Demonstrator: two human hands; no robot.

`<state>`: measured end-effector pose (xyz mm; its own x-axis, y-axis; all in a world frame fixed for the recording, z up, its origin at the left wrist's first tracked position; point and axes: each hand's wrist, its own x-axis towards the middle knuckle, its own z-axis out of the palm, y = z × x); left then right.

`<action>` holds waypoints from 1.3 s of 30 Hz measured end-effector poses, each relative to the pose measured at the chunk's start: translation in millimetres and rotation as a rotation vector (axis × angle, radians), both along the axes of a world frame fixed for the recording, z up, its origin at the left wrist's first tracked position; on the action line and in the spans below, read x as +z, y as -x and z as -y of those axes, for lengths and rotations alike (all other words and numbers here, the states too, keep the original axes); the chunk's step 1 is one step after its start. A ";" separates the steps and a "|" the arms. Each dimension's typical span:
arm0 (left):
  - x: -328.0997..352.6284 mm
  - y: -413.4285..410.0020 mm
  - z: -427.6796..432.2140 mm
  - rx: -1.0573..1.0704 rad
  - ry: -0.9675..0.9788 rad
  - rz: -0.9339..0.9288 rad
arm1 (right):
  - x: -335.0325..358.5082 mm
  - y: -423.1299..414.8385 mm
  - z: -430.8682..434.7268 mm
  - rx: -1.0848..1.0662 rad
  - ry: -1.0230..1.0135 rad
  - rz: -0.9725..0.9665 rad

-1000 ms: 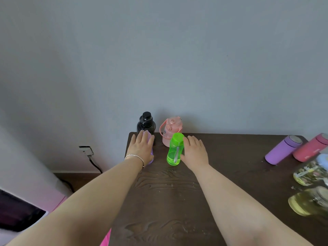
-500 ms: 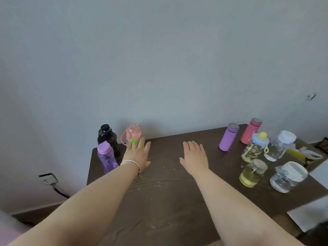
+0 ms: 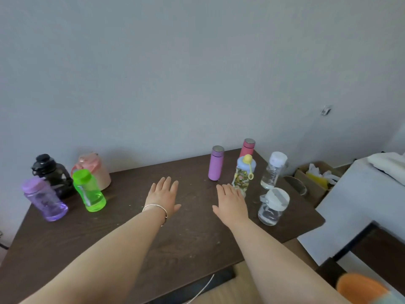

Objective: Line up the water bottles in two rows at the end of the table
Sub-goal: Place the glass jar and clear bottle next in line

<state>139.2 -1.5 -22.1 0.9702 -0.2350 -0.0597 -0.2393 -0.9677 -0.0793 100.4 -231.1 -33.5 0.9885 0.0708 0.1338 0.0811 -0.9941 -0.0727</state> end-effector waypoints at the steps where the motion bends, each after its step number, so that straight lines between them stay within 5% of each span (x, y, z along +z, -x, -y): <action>1: -1.0 2.1 17.4 0.000 0.016 -0.004 | -0.9 2.6 16.0 -0.005 -0.001 -0.002; 18: -22.3 -26.1 190.9 -0.191 0.074 -0.104 | -29.5 15.6 193.7 -0.251 -0.068 -0.002; 27: -50.2 -51.6 215.2 -0.217 0.108 -0.249 | -52.1 -3.0 216.1 -0.372 -0.226 -0.075; 39: -68.9 -62.8 207.6 -0.105 0.525 -0.429 | -80.5 -15.7 210.4 -0.450 -0.538 0.002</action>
<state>202.0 -209.1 -91.0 0.8566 -0.4298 -0.2856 -0.2398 -0.8216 0.5171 116.1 -441.4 -114.0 0.9057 -0.4223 0.0375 -0.3296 -0.7569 -0.5643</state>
